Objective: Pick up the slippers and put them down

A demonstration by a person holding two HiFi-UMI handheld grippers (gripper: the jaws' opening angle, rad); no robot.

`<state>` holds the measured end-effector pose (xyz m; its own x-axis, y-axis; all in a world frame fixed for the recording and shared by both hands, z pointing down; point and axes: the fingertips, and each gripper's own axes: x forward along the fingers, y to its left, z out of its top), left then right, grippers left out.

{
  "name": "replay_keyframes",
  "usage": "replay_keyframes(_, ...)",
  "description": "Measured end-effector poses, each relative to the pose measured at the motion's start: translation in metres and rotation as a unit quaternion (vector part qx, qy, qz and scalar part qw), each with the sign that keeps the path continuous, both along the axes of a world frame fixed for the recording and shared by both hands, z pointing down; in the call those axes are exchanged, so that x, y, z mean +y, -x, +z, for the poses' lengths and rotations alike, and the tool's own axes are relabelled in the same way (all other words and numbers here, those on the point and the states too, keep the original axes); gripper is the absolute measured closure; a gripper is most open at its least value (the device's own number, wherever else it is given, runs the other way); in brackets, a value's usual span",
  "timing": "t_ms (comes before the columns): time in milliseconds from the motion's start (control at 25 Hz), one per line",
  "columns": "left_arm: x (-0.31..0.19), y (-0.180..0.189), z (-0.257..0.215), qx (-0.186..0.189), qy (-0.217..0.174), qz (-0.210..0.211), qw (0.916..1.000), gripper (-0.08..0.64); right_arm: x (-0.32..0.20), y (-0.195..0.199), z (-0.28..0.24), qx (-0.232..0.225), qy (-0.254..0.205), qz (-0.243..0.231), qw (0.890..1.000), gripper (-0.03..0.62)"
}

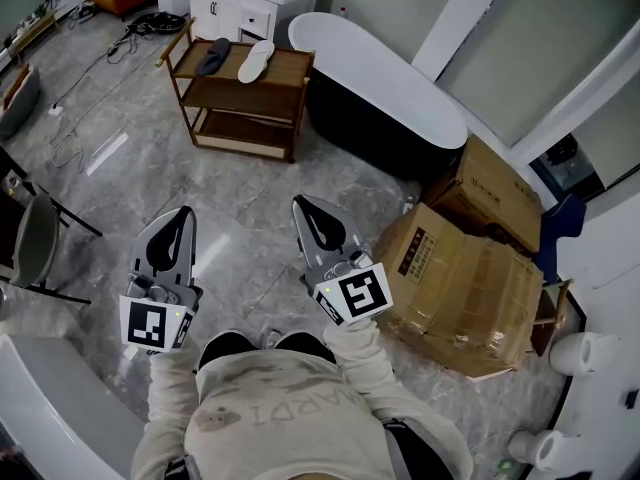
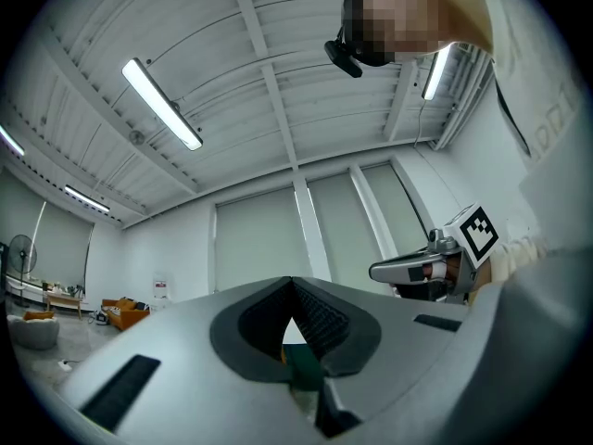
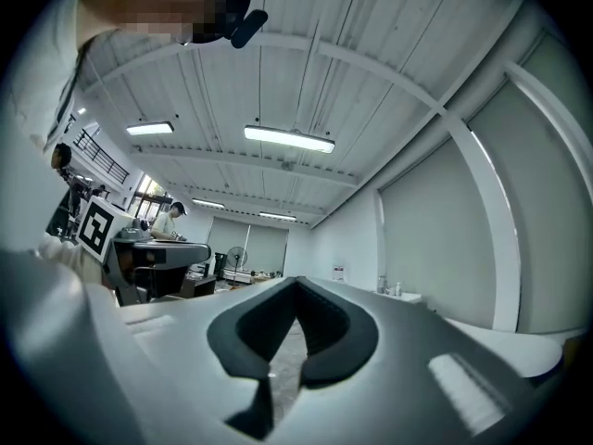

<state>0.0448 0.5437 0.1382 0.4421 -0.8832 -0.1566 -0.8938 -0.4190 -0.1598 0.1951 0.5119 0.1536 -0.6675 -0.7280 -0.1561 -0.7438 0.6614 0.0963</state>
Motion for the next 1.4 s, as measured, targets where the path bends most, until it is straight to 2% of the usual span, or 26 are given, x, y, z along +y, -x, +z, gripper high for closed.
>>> replay_keyframes(240, -0.015, 0.0, 0.007, -0.001, 0.01, -0.007, 0.9999, 0.557, -0.022, -0.003, 0.012, -0.011, 0.029, -0.001, 1.0, 0.583)
replay_keyframes(440, -0.048, 0.005, 0.017, 0.003, 0.018, -0.002, 0.9998, 0.557, -0.054, 0.002, 0.018, -0.008, 0.034, 0.002, 0.999, 0.583)
replay_keyframes(760, -0.141, 0.025, 0.022, 0.008, 0.01, 0.014, 0.9998, 0.557, -0.139, 0.022, 0.02, -0.003, 0.025, 0.014, 1.0, 0.581)
replay_keyframes(1120, -0.262, 0.075, 0.015, -0.006, 0.011, 0.035, 0.9993, 0.557, -0.254, 0.077, 0.013, -0.009, 0.025, 0.027, 0.999, 0.582)
replay_keyframes(1400, -0.335, 0.11, 0.018, -0.01, 0.009, 0.051, 0.9986, 0.557, -0.322, 0.109, 0.018, -0.007, 0.032, 0.043, 0.999, 0.581)
